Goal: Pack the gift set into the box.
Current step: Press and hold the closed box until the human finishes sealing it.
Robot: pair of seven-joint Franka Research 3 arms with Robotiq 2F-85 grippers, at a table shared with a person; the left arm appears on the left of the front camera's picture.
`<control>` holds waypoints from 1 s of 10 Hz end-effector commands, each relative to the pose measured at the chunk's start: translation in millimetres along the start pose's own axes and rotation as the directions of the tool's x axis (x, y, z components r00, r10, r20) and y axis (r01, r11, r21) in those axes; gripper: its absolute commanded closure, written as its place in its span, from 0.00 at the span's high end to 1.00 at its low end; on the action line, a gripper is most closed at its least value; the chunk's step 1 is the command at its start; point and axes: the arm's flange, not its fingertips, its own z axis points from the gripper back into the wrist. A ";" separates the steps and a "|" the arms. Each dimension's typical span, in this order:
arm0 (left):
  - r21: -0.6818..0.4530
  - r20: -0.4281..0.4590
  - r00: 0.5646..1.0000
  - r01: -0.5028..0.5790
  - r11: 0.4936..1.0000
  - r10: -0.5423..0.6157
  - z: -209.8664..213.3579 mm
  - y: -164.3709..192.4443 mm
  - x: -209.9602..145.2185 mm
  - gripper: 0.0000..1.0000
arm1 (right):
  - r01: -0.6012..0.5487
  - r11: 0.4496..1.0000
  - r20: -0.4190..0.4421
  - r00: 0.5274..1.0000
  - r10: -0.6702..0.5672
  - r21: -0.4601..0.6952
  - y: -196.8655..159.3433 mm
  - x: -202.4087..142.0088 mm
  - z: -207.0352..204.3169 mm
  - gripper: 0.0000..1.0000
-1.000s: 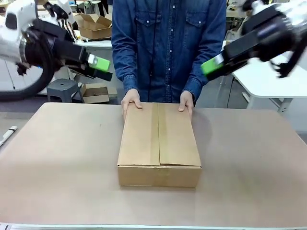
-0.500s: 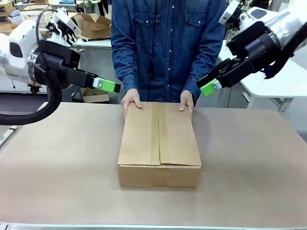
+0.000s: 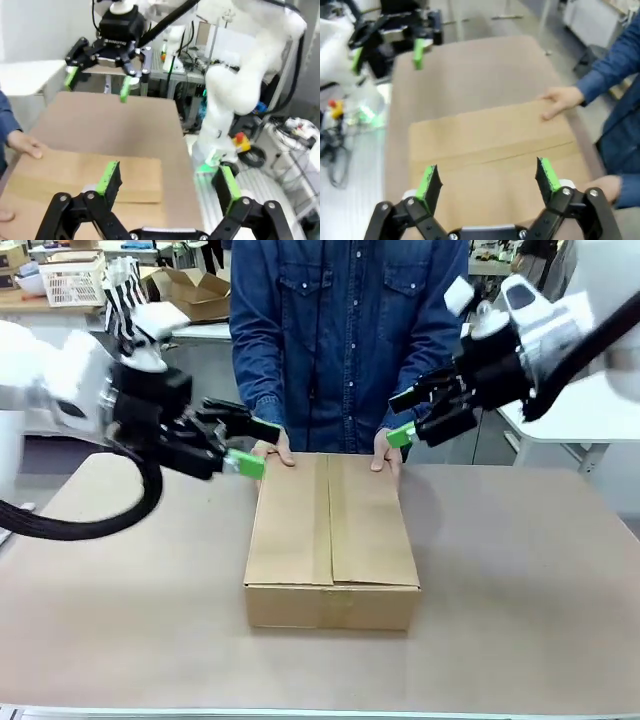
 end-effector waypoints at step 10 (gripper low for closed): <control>0.195 -0.010 0.996 0.090 0.977 -0.090 -25.8 59.9 -150.2 1.00 | 0.038 0.969 0.154 0.985 -0.078 0.242 -6.9 -130.7 -92.7 1.00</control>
